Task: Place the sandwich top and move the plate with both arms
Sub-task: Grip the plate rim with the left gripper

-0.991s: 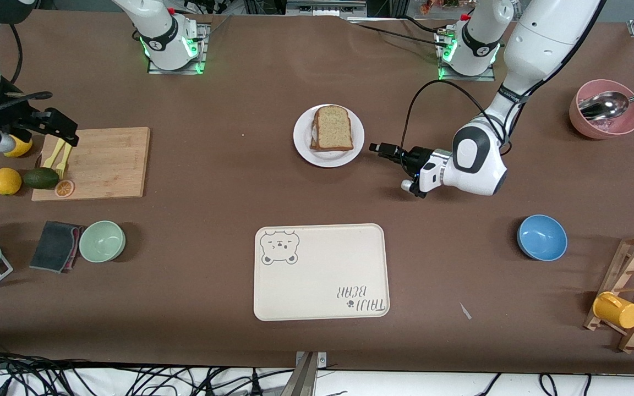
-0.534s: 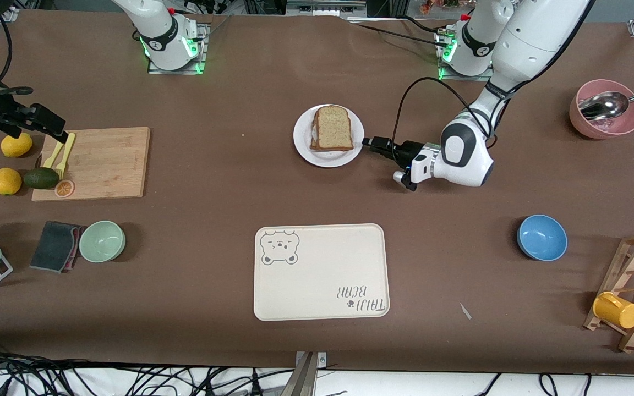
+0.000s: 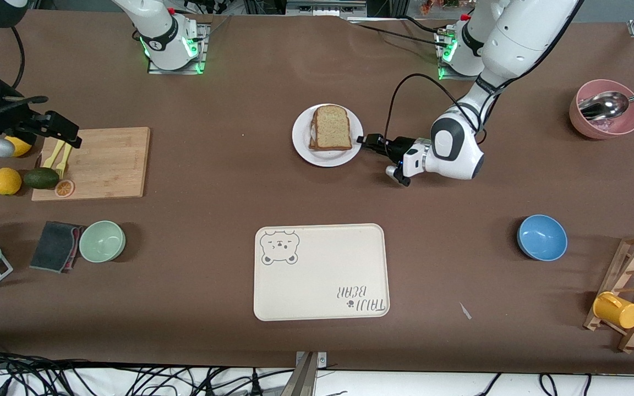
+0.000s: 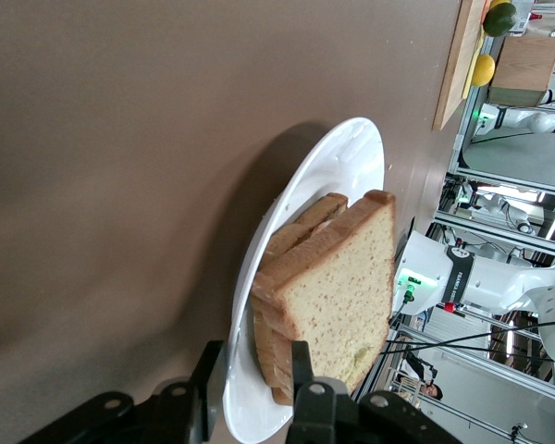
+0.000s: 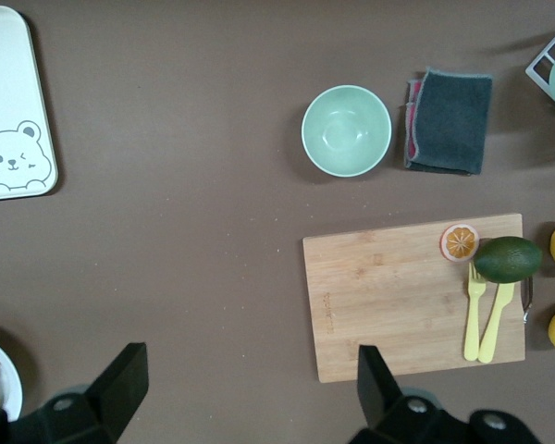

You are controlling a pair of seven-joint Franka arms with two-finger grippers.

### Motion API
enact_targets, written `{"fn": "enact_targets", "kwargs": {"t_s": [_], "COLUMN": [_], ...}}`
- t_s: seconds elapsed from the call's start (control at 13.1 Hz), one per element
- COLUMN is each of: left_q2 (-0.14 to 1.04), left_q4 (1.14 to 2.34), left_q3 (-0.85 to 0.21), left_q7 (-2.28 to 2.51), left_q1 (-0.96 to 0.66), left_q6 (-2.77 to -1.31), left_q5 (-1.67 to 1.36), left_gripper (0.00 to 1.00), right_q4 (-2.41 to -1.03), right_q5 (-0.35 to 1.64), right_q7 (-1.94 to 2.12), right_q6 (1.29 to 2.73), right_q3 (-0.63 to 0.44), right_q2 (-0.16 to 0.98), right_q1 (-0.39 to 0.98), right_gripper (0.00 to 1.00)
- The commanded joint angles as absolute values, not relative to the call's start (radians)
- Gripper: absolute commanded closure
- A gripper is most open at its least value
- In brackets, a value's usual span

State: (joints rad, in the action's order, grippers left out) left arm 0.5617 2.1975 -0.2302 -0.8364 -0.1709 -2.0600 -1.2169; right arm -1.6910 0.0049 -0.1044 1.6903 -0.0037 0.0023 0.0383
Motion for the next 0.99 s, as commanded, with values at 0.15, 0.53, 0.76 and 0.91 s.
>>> {"fn": "enact_targets", "kwargs": {"t_s": [0.15, 0.53, 0.76, 0.91], "left_q2": [0.561, 0.571, 0.575, 0.580], "left_q4": [2.220, 2.220, 2.220, 2.220], "left_q3": [-0.230, -0.235, -0.236, -0.235], "left_q7": [-0.876, -0.874, -0.874, -0.874], "left_q1": [-0.208, -0.227, -0.238, -0.267], "left_q6": [-2.121, -2.154, -2.173, -2.178], "left_q5": [-1.259, -1.261, -1.270, -1.307], "left_gripper": [0.65, 0.72, 0.76, 0.82], "right_q4": [-1.661, -1.611, -1.605, -1.595], "right_q5": [0.008, 0.017, -0.027, -0.031], "right_q7": [-0.091, -0.087, -0.083, -0.075], "right_q6": [1.689, 1.678, 1.657, 1.657], "right_q3": [-0.005, -0.006, -0.003, -0.006], "right_q2": [0.025, 0.046, 0.049, 0.058], "right_q1": [0.046, 0.045, 0.054, 0.055], "right_gripper": [0.00, 0.00, 0.00, 0.00]}}
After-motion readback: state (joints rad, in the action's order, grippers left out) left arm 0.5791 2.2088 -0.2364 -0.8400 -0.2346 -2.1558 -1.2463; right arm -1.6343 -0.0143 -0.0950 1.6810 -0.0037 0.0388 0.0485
